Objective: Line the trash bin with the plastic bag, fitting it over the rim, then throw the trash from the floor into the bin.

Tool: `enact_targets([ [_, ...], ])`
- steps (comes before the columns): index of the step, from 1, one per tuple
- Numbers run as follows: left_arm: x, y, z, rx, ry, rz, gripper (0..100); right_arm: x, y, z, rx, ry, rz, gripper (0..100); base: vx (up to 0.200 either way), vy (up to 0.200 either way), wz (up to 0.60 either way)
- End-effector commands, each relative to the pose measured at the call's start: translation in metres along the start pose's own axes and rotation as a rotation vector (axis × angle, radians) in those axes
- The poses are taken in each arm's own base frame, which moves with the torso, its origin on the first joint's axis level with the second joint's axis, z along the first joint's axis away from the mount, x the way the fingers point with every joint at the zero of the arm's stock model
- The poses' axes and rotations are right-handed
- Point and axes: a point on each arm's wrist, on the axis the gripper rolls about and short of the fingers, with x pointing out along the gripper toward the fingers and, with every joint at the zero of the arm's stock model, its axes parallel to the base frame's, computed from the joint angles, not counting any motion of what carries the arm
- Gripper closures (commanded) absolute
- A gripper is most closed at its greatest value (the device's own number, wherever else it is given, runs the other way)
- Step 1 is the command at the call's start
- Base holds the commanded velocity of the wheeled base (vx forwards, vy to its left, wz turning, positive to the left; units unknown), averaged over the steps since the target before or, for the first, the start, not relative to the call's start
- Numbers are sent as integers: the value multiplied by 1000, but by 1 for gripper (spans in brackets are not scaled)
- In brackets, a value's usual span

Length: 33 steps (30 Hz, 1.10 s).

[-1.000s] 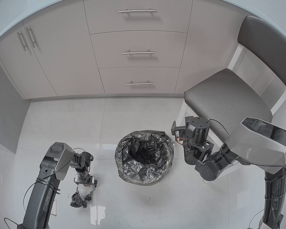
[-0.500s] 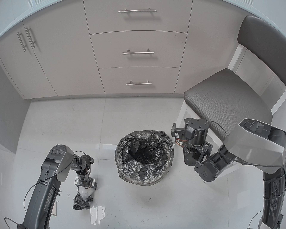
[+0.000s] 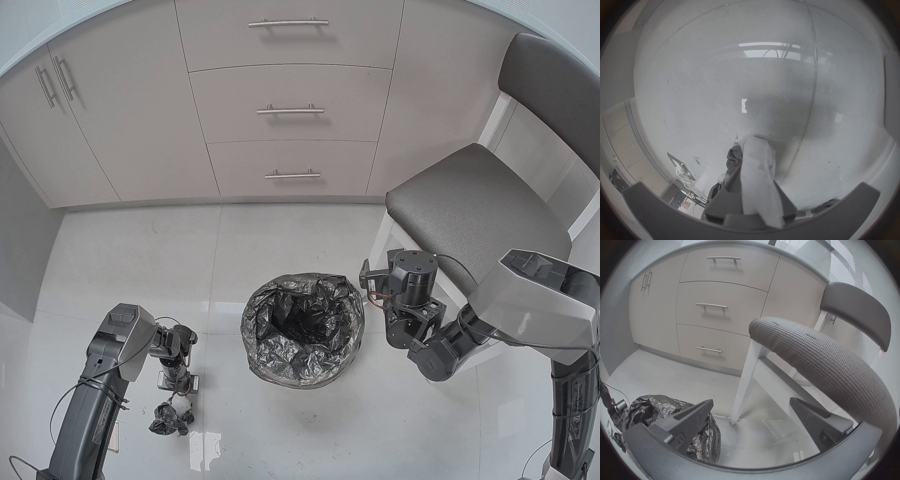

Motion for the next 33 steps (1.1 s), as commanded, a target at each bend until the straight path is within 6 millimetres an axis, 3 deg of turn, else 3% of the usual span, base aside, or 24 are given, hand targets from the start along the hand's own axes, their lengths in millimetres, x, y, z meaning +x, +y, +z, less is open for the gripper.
enact_targets([
  [1,-6,0,3,-3,-12,11,100,-1,0,-1,-5,3,1,0,0,0,0],
  [6,-34,3,15,-11,-56,9,100,-2,-1,1,1,0,1,0,0,0,0],
  [11,-99,7,31,-26,-109,-1,100,-4,-2,6,28,-37,-4,0,0,0,0],
  [15,-164,-4,37,-20,-187,-22,100,-8,-6,13,38,-53,-4,0,0,0,0],
  [16,-188,-13,37,1,-218,-35,100,-8,-8,17,45,-59,-7,0,0,0,0],
  [17,-193,-16,36,7,-225,-38,100,-8,-8,18,47,-61,-7,0,0,0,0],
  [19,-238,-38,30,59,-289,-67,100,-12,-13,25,55,-70,-9,0,0,0,0],
  [20,-243,-41,28,67,-297,-71,100,-12,-14,26,56,-71,-9,0,0,0,0],
  [21,-269,-59,21,112,-338,-90,100,-16,-18,30,59,-74,-10,0,0,0,0],
  [24,-304,-87,5,187,-399,-122,100,-20,-25,38,69,-83,-15,0,0,0,0],
  [29,-344,-120,-18,268,-477,-159,100,-31,-39,50,81,-96,-19,0,0,0,0],
  [33,-370,-130,-32,335,-537,-156,100,-37,-46,55,93,-111,-21,0,0,0,0],
])
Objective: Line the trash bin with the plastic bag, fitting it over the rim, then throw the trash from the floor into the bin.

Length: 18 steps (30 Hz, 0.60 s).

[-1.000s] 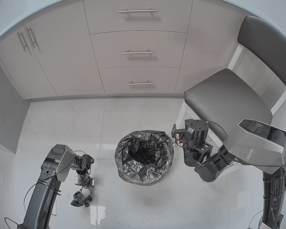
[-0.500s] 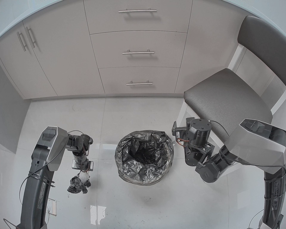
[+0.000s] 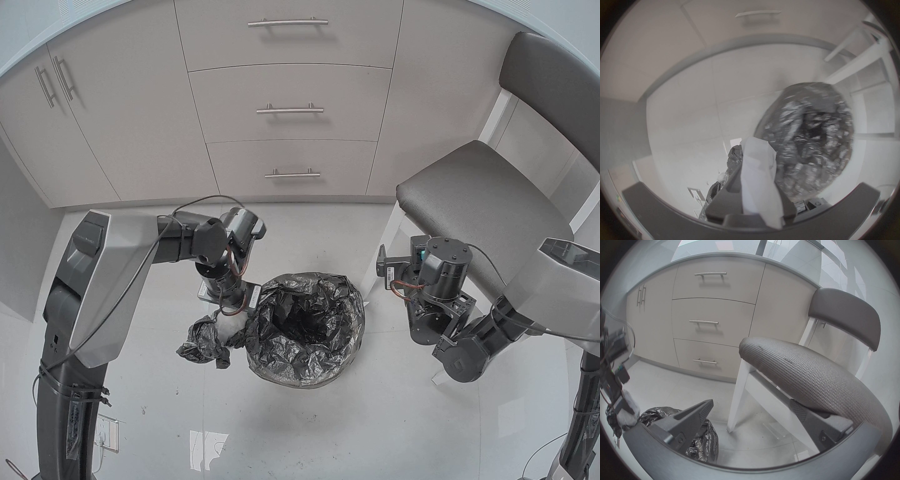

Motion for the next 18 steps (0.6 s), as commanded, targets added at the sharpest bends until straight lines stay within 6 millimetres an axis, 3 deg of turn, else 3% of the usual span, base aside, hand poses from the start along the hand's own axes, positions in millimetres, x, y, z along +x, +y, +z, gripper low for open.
enact_targets([
  [1,-57,-21,8,84,-119,-20,100,-10,-15,21,34,-41,-8,0,0,0,0],
  [8,-73,-39,5,144,-155,4,100,-19,-19,17,45,-53,-8,0,0,0,0],
  [14,-76,-45,4,153,-160,-1,100,-62,-1,6,11,-35,130,0,0,0,0],
  [18,-74,-44,4,149,-154,1,100,-68,7,5,10,-37,160,0,0,0,0],
])
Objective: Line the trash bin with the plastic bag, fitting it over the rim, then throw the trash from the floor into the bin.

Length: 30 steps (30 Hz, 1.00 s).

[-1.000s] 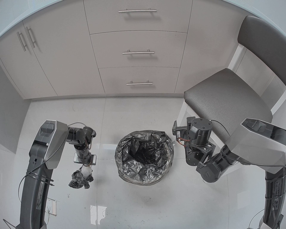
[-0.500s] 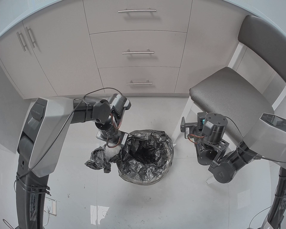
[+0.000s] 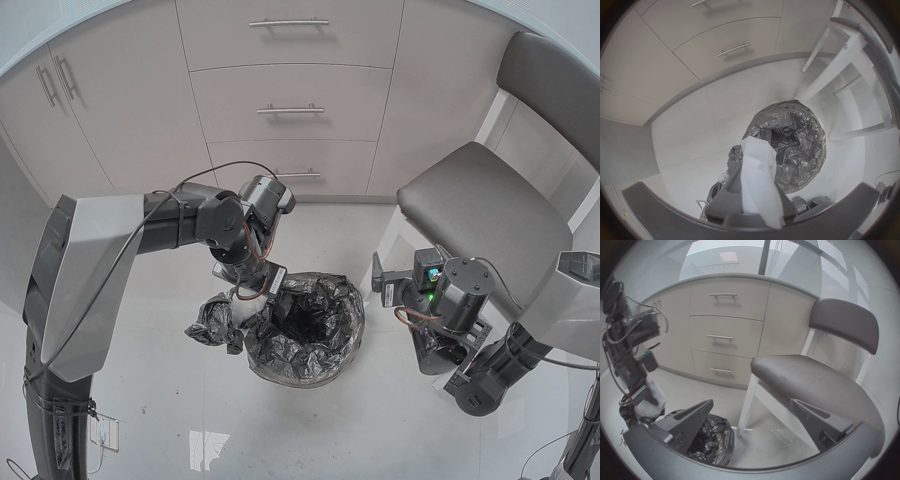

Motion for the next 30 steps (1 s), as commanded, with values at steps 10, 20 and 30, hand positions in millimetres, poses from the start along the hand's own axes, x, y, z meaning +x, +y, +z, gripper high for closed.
enact_targets([
  [10,-4,-1,1,-62,-6,-2,100,-7,12,-19,-35,42,44,0,0,0,0],
  [20,-12,-16,1,-45,-24,-21,100,-9,9,-11,-27,24,31,0,0,0,0],
  [30,-32,-47,0,12,-75,-1,100,-17,-12,33,22,-67,5,0,0,0,0],
])
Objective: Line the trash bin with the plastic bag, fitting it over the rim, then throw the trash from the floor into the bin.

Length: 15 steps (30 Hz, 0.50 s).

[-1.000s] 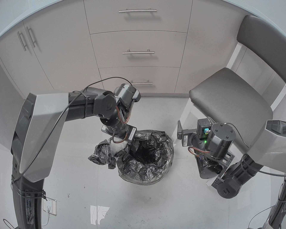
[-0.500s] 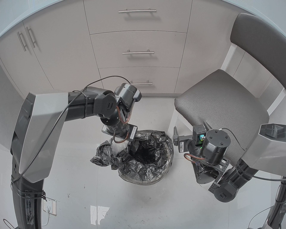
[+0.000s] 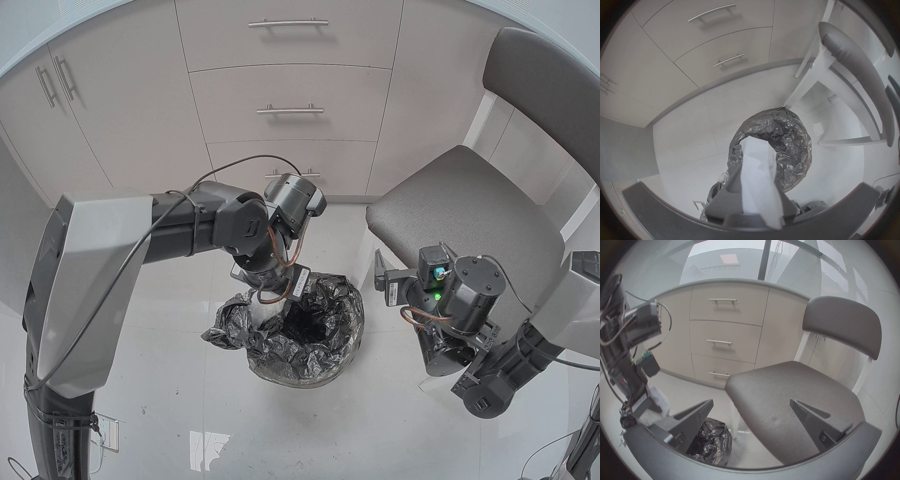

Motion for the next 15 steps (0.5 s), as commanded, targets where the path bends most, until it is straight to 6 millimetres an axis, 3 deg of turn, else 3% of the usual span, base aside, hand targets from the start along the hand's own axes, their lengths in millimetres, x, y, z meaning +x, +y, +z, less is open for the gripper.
enact_targets([
  [1,-12,-16,-1,32,-19,-22,100,-9,-15,31,36,-66,-15,0,0,0,0],
  [6,-11,-24,-4,71,-10,-30,100,-17,-31,53,75,-110,-31,0,0,0,0],
  [15,-10,-35,-7,97,-11,-37,100,-37,-51,61,71,-115,-35,0,0,0,0],
])
